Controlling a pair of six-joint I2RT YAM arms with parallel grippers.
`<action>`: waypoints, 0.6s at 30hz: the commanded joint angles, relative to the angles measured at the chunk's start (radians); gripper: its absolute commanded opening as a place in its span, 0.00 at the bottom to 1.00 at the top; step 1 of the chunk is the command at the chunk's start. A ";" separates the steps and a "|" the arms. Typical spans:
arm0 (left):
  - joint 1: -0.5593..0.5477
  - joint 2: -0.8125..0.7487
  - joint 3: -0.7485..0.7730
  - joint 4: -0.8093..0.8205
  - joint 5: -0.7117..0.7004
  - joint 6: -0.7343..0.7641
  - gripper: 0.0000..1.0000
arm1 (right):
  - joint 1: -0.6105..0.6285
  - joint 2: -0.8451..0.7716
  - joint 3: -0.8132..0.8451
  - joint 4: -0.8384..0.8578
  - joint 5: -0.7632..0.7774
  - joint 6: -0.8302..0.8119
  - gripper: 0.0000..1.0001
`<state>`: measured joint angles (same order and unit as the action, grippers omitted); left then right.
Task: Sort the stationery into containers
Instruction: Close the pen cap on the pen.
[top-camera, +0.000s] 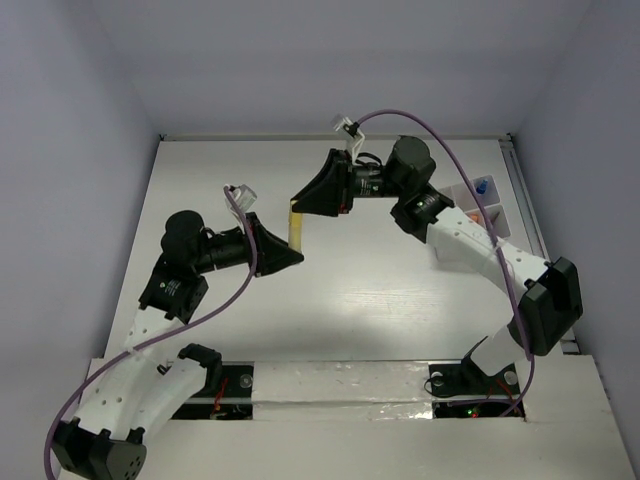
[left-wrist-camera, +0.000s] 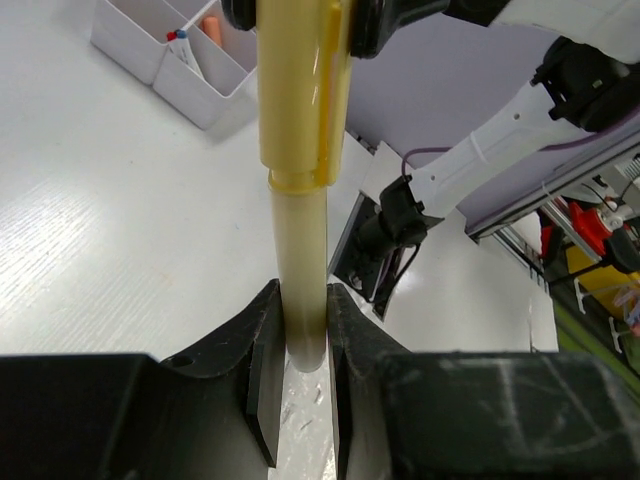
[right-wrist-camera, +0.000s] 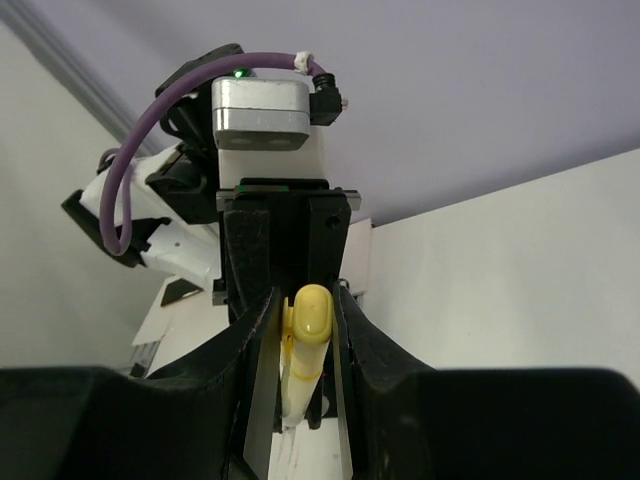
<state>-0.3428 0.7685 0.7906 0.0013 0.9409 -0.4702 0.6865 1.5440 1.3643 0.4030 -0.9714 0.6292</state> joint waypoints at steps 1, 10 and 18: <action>0.011 -0.051 0.018 0.313 -0.027 -0.028 0.00 | 0.036 0.019 -0.067 -0.075 -0.245 0.033 0.00; 0.011 -0.061 0.015 0.373 0.024 -0.024 0.00 | 0.065 0.018 -0.160 0.259 -0.357 0.263 0.00; 0.011 -0.023 0.070 0.348 -0.013 -0.025 0.00 | 0.137 -0.010 -0.133 -0.257 -0.143 -0.111 0.00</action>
<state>-0.3470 0.7452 0.7593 0.0391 1.0622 -0.4976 0.7124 1.5177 1.2583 0.5678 -1.0176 0.7269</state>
